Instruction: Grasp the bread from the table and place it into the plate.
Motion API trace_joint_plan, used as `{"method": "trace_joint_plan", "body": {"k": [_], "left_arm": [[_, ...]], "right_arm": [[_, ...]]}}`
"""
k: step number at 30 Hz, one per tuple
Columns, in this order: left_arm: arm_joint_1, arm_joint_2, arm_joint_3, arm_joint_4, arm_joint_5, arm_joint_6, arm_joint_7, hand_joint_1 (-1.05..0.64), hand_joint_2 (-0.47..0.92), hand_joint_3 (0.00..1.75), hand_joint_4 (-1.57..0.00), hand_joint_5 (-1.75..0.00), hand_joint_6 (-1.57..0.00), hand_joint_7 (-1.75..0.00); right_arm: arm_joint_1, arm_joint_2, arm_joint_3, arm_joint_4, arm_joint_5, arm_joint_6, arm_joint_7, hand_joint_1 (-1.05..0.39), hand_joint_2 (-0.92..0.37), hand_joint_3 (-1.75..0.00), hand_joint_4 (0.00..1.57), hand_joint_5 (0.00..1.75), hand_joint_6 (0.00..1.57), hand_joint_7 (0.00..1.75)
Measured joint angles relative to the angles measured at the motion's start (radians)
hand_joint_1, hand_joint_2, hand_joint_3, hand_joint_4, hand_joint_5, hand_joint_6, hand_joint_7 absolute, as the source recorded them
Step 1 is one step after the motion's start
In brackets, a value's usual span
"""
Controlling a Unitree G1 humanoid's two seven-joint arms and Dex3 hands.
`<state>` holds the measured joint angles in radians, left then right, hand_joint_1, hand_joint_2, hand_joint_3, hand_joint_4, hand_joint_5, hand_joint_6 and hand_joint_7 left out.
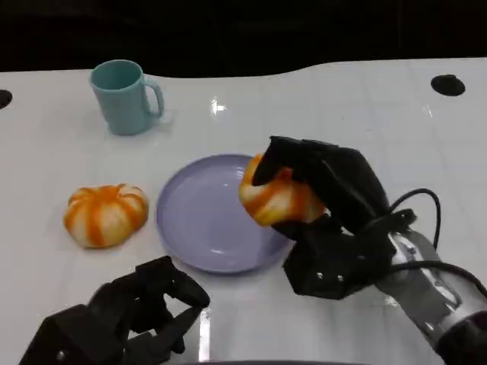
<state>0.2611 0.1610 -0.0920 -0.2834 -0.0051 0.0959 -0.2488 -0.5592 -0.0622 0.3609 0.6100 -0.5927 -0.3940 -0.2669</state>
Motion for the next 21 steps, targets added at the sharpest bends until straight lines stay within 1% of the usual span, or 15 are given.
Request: {"method": "trace_joint_plan", "body": {"k": [6, 8, 9, 10, 11, 12, 13, 14, 15, 16, 17, 18, 19, 20, 21], "left_arm": [[-0.001, 0.001, 0.001, 0.007, 0.0, -0.014, 0.0, -0.37, 0.92, 0.47, -0.63, -1.75, -0.59, -1.33], [-0.002, 0.002, 0.001, 0.008, 0.001, -0.014, 0.0, -0.37, 0.92, 0.47, -0.63, -1.75, -0.59, -1.33], [-0.002, 0.002, 0.001, 0.008, 0.002, -0.014, 0.0, -0.37, 0.92, 0.47, -0.63, -1.75, -0.59, -1.33], [-0.002, 0.002, 0.001, 0.008, 0.002, -0.014, 0.0, -0.37, 0.92, 0.47, -0.63, -1.75, -0.59, -1.33], [-0.002, 0.002, 0.001, 0.008, 0.002, -0.014, 0.0, -0.37, 0.92, 0.47, -0.63, -1.75, -0.59, -1.33], [-0.002, 0.002, 0.001, 0.008, 0.002, -0.014, 0.0, -0.37, 0.92, 0.47, -0.64, -1.75, -0.59, -1.33], [-0.002, 0.002, 0.001, 0.009, 0.002, -0.014, 0.0, -0.37, 0.92, 0.47, -0.64, -1.75, -0.59, -1.33], [-0.002, 0.002, 0.001, 0.01, 0.002, -0.015, 0.0, -0.37, 0.92, 0.47, -0.64, -1.75, -0.59, -1.33], [-0.003, 0.002, 0.001, 0.012, 0.002, -0.015, 0.0, -0.37, 0.92, 0.47, -0.64, -1.75, -0.59, -1.33], [-0.003, 0.002, 0.001, 0.014, 0.002, -0.016, 0.0, -0.37, 0.92, 0.47, -0.64, -1.75, -0.59, -1.33], [-0.002, 0.002, 0.001, 0.016, 0.005, -0.016, 0.0, -0.38, 0.92, 0.46, -0.64, -1.75, -0.6, -1.34], [-0.003, 0.001, 0.001, 0.017, 0.009, -0.016, 0.0, -0.38, 0.92, 0.46, -0.64, -1.75, -0.6, -1.33], [-0.003, 0.001, 0.001, 0.017, 0.009, -0.016, 0.0, -0.38, 0.92, 0.46, -0.63, -1.75, -0.6, -1.33], [-0.003, 0.0, 0.001, 0.017, 0.009, -0.016, 0.0, -0.38, 0.92, 0.46, -0.63, -1.75, -0.6, -1.33], [-0.003, -0.001, 0.0, 0.017, 0.009, -0.016, 0.0, -0.38, 0.92, 0.46, -0.63, -1.75, -0.6, -1.33]], "right_arm": [[-0.103, 0.071, 0.026, 0.176, 0.006, -0.023, -0.012, -0.07, -0.25, -1.33, 0.96, 1.75, 0.71, 1.74], [-0.134, 0.093, 0.032, 0.235, 0.006, -0.028, -0.021, -0.1, -0.26, -1.32, 0.93, 1.75, 0.69, 1.72], [-0.148, 0.102, 0.034, 0.26, 0.006, -0.029, -0.024, -0.11, -0.28, -1.29, 0.92, 1.75, 0.7, 1.61], [-0.163, 0.11, 0.036, 0.285, 0.006, -0.028, -0.026, -0.11, -0.29, -1.28, 0.91, 1.75, 0.71, 1.55], [-0.174, 0.116, 0.038, 0.304, 0.005, -0.028, -0.027, -0.13, -0.38, -1.1, 0.81, 1.73, 0.74, 1.17], [-0.185, 0.121, 0.038, 0.322, 0.007, -0.026, -0.026, -0.14, -0.43, -1.02, 0.78, 1.72, 0.8, 0.96], [-0.192, 0.127, 0.038, 0.337, 0.012, -0.023, -0.021, -0.16, -0.5, -0.88, 0.69, 1.45, 0.77, 0.74], [-0.2, 0.131, 0.036, 0.353, 0.02, -0.017, 0.001, -0.18, -0.59, -0.71, 0.66, 1.24, 0.79, 0.53], [-0.206, 0.134, 0.036, 0.363, 0.032, -0.011, 0.033, -0.18, -0.63, -0.65, 0.66, 1.16, 0.8, 0.44], [-0.209, 0.135, 0.035, 0.369, 0.041, -0.004, 0.06, -0.31, -0.78, -0.43, 0.35, 0.8, 0.56, 0.22], [-0.214, 0.134, 0.035, 0.372, 0.05, 0.003, 0.098, -0.39, -0.85, -0.33, 0.22, 0.64, 0.45, 0.13], [-0.221, 0.132, 0.037, 0.375, 0.052, 0.009, 0.144, -0.47, -0.89, -0.29, 0.11, 0.51, 0.36, 0.07], [-0.228, 0.129, 0.042, 0.375, 0.053, 0.018, 0.191, -0.53, -0.9, -0.27, 0.06, 0.42, 0.31, 0.04], [-0.234, 0.124, 0.05, 0.375, 0.053, 0.025, 0.233, -0.58, -0.91, -0.28, 0.02, 0.29, 0.25, 0.02], [-0.238, 0.118, 0.06, 0.371, 0.052, 0.038, 0.268, -0.62, -0.92, -0.29, 0.01, 0.22, 0.22, 0.02]]}}
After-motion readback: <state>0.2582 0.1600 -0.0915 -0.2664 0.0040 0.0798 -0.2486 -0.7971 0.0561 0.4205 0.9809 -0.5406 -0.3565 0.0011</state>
